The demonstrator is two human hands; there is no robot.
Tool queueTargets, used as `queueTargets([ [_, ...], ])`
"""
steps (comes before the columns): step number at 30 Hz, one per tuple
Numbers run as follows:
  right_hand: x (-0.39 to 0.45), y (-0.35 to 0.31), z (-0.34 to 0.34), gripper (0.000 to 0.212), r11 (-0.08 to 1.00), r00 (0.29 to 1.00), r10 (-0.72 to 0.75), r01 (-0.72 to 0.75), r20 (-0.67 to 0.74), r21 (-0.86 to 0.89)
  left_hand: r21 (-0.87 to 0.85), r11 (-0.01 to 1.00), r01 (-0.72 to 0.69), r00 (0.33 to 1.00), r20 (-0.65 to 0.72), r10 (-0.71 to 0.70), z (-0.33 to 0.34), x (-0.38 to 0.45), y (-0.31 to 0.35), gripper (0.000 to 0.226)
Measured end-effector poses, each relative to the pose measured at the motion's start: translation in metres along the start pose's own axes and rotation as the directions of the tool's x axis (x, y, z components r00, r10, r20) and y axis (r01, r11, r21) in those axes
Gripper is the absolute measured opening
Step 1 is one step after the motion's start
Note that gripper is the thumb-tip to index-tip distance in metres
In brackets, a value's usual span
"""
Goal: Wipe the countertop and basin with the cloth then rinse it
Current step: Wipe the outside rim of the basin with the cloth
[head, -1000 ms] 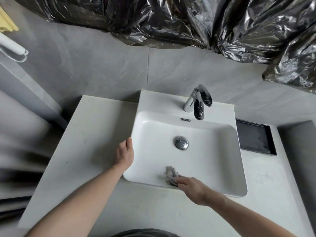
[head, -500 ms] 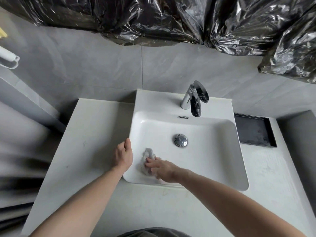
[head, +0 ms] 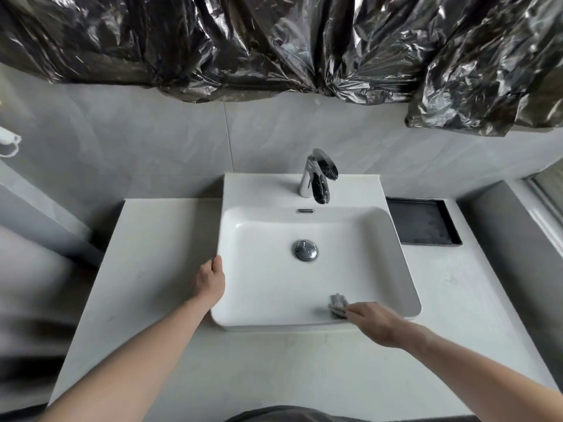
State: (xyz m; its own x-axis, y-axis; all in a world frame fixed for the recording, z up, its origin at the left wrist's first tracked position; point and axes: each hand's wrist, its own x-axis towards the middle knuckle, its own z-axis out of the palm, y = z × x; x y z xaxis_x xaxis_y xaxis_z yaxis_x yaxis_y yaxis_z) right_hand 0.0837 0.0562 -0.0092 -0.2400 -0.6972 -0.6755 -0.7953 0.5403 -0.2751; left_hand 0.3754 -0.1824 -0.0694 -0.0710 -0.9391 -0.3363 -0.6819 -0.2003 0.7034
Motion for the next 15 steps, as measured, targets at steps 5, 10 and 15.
queueTargets([
  [5,-0.008,-0.044,0.016,0.033,0.996,0.995,-0.085,0.083,-0.045,-0.041,0.061,0.998,-0.023,0.999,0.045,0.02,-0.007,-0.007,-0.001,0.04],
  [10,0.002,-0.119,0.043,0.047,0.966,0.966,-0.252,0.254,-0.05,0.051,0.207,0.976,-0.06,0.995,0.095,0.041,-0.016,-0.02,-0.003,0.03],
  [15,-0.003,-0.157,0.059,0.043,0.953,0.951,-0.289,0.297,-0.113,0.059,0.256,0.959,-0.118,0.988,0.127,0.088,-0.021,-0.033,-0.014,0.022],
])
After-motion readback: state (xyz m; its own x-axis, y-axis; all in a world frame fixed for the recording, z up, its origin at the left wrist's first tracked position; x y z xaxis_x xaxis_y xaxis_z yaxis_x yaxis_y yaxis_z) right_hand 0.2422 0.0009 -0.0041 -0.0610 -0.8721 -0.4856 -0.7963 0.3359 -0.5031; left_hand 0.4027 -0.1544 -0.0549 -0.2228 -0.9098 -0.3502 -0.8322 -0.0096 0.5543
